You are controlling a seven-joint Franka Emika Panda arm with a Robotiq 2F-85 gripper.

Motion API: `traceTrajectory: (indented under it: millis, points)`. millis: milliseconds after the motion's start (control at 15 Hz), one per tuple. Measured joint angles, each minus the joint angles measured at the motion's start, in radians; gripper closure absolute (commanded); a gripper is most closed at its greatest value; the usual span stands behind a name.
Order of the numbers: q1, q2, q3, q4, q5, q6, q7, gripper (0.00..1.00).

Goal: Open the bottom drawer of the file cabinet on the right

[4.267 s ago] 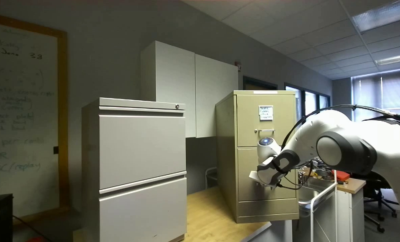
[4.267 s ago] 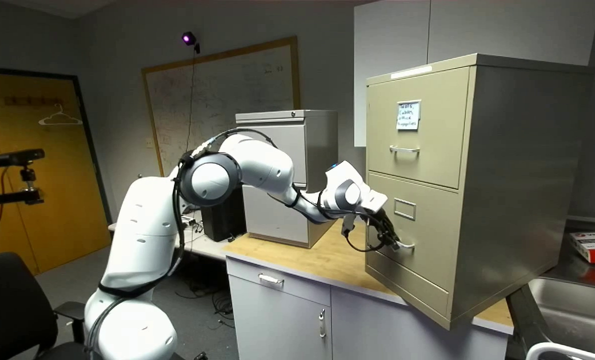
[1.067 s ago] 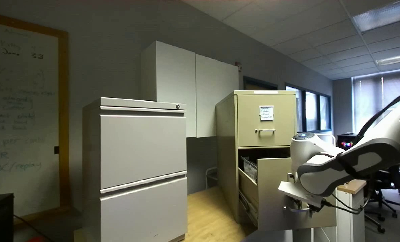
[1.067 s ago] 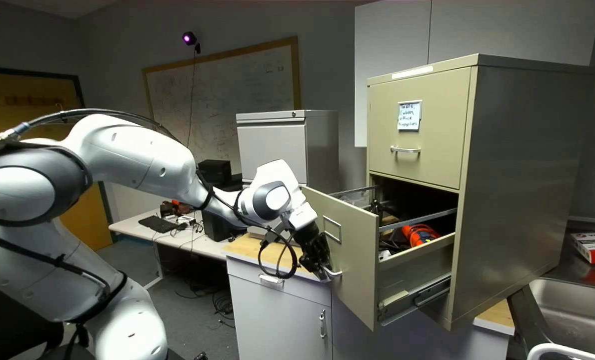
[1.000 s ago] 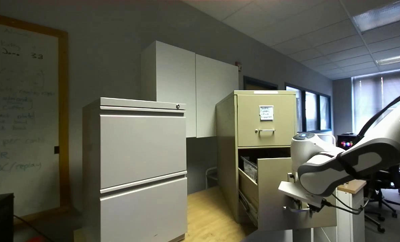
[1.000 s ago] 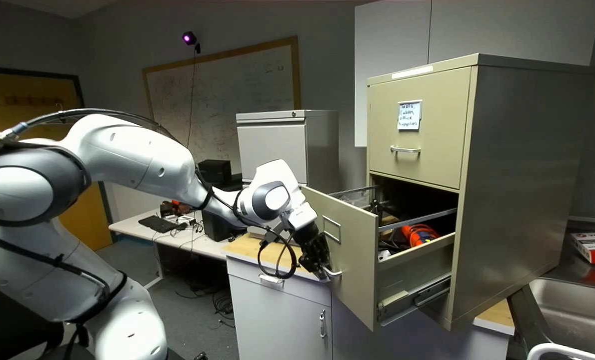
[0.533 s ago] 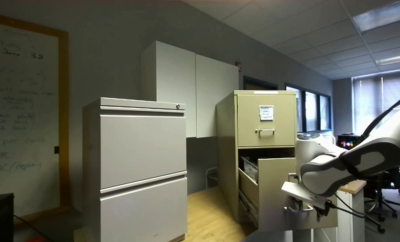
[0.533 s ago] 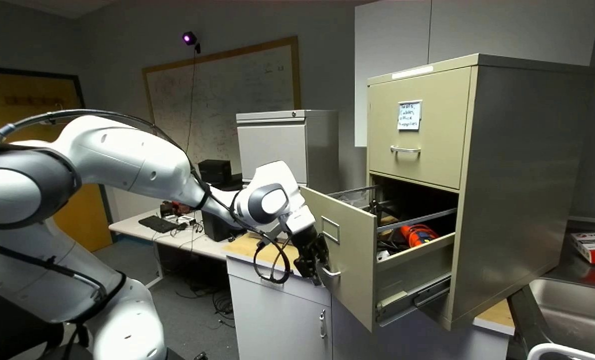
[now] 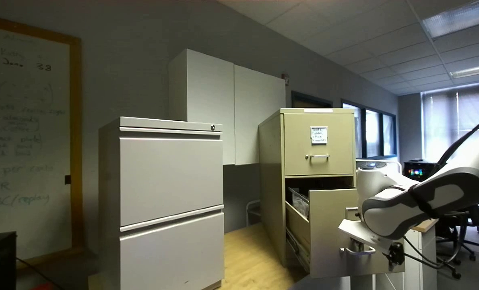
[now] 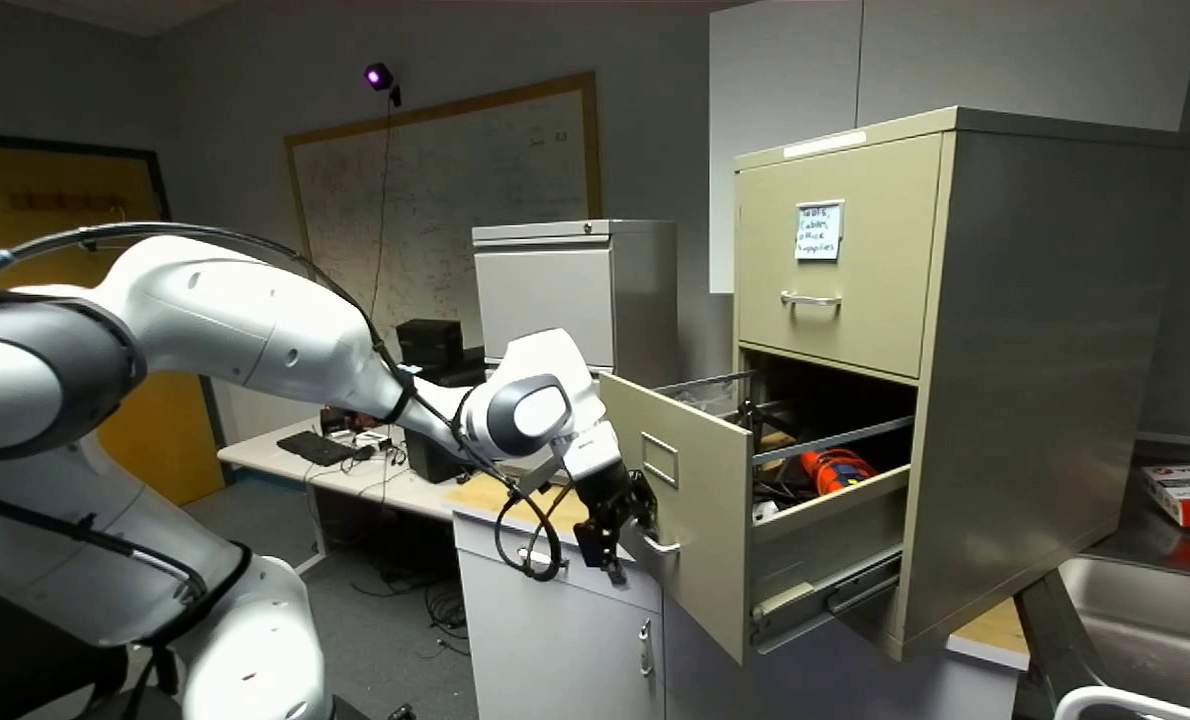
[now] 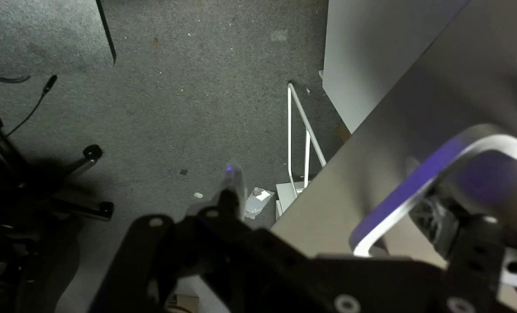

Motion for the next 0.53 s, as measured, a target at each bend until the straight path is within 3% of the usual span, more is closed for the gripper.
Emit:
traceTrajectory:
  millis: [333, 533]
  points:
    - [-0.002, -0.048, 0.011, -0.017, 0.038, -0.044, 0.055, 0.0]
    - [-0.011, -0.145, 0.019, 0.012, 0.053, -0.153, 0.07, 0.0]
